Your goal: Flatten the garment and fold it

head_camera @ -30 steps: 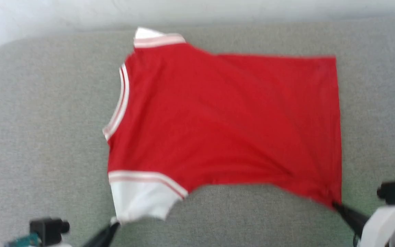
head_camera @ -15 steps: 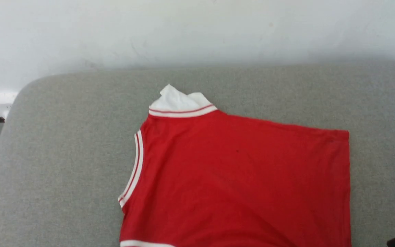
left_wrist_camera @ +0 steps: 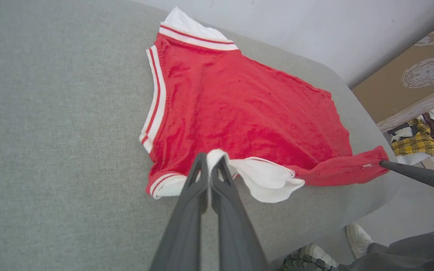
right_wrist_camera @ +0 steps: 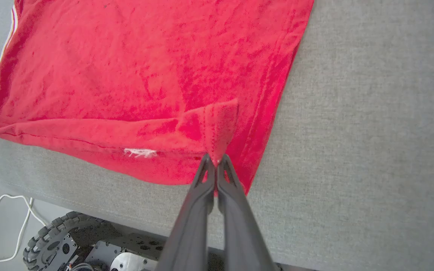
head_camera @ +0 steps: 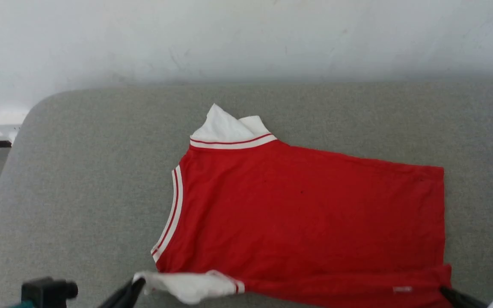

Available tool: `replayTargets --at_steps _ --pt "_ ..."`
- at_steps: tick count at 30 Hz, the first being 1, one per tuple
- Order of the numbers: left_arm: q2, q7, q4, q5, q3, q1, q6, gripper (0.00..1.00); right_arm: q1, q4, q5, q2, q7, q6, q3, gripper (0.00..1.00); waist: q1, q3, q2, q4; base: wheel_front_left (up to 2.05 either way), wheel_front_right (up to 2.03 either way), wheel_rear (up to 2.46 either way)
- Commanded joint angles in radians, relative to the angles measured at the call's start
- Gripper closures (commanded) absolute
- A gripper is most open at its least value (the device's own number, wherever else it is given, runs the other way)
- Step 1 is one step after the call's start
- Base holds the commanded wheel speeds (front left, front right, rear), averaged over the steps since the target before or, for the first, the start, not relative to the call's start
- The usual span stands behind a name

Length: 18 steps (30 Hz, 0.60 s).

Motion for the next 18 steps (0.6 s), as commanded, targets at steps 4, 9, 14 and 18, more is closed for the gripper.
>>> replayTargets --at_steps 4,9,14,18 --pt "0.011 -0.018 0.019 0.046 0.008 -0.125 -0.036 1.0 -0.084 0.005 -0.028 0.0 -0.048 -0.001 0.015 1.0 -0.0001 0.078 -0.0001 -0.022 0.0 0.0 0.0" --pt "0.015 -0.022 0.071 0.078 0.013 -0.269 -0.068 1.0 -0.178 0.033 -0.059 -0.011 -0.092 -0.001 0.045 1.0 -0.0001 0.146 -0.0001 -0.044 0.0 0.0 0.0" --pt "0.005 -0.024 0.144 0.088 0.014 -0.405 -0.099 1.0 -0.277 0.072 -0.089 -0.023 -0.131 -0.001 0.067 1.0 -0.0001 0.215 -0.0001 -0.064 0.0 0.0 0.0" --pt "-0.002 0.02 0.22 0.082 -0.023 -0.489 -0.124 1.0 -0.336 0.113 -0.103 -0.028 -0.125 -0.001 0.081 1.0 -0.0001 0.261 -0.0001 -0.069 0.0 0.0 0.0"
